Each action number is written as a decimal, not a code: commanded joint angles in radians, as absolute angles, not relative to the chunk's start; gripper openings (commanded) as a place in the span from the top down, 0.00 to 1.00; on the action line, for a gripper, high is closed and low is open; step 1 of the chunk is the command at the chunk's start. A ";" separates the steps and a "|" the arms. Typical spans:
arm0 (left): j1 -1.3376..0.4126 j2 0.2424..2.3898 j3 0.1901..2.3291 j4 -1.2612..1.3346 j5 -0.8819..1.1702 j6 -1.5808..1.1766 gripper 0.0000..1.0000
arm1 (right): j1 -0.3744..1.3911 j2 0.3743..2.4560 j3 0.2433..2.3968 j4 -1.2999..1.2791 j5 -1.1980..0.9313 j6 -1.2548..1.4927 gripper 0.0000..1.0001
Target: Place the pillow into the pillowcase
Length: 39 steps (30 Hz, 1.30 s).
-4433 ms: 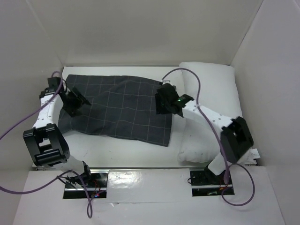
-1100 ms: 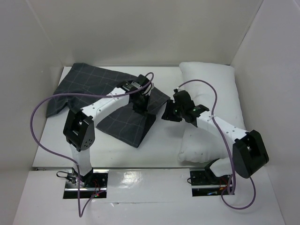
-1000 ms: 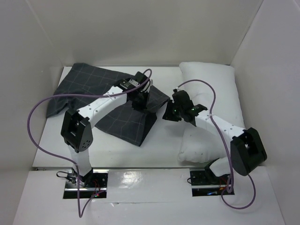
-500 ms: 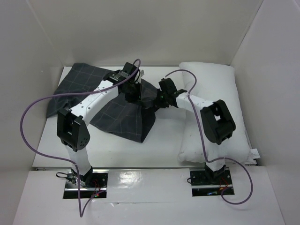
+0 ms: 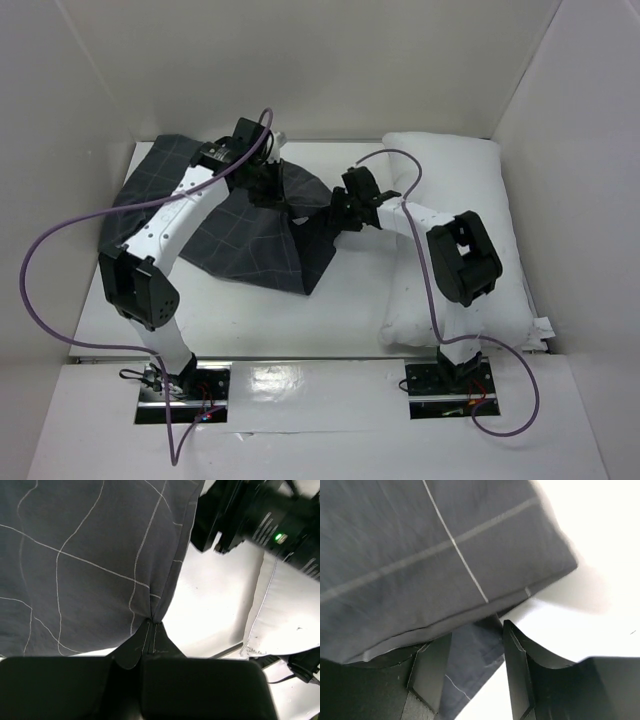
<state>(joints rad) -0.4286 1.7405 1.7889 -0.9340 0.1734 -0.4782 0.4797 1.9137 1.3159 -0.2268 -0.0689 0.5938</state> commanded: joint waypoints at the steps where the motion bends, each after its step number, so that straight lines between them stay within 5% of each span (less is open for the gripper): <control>1: -0.411 1.720 1.835 -0.959 0.209 -0.456 1.00 | 0.517 1.855 1.296 -0.196 -0.048 0.577 0.47; 5: -0.382 1.720 1.862 -0.959 0.241 -0.445 1.00 | 0.528 1.911 1.308 -0.225 -0.061 0.568 0.50; 12: -0.362 1.720 1.871 -0.968 0.259 -0.436 1.00 | 0.594 1.852 1.195 -0.199 0.025 0.612 0.25; 17: -0.362 1.720 1.871 -0.968 0.268 -0.436 1.00 | 0.615 1.861 1.172 -0.209 0.037 0.621 0.22; 23: -0.362 1.700 1.862 -0.968 0.268 -0.436 1.00 | 0.624 1.934 1.175 -0.130 0.015 0.603 0.48; 27: -0.362 1.700 1.862 -0.968 0.268 -0.436 1.00 | 0.646 1.954 1.204 -0.155 0.026 0.592 1.00; 39: -0.353 1.697 1.867 -0.977 0.259 -0.416 1.00 | 0.968 1.674 0.956 -0.352 0.090 0.638 1.00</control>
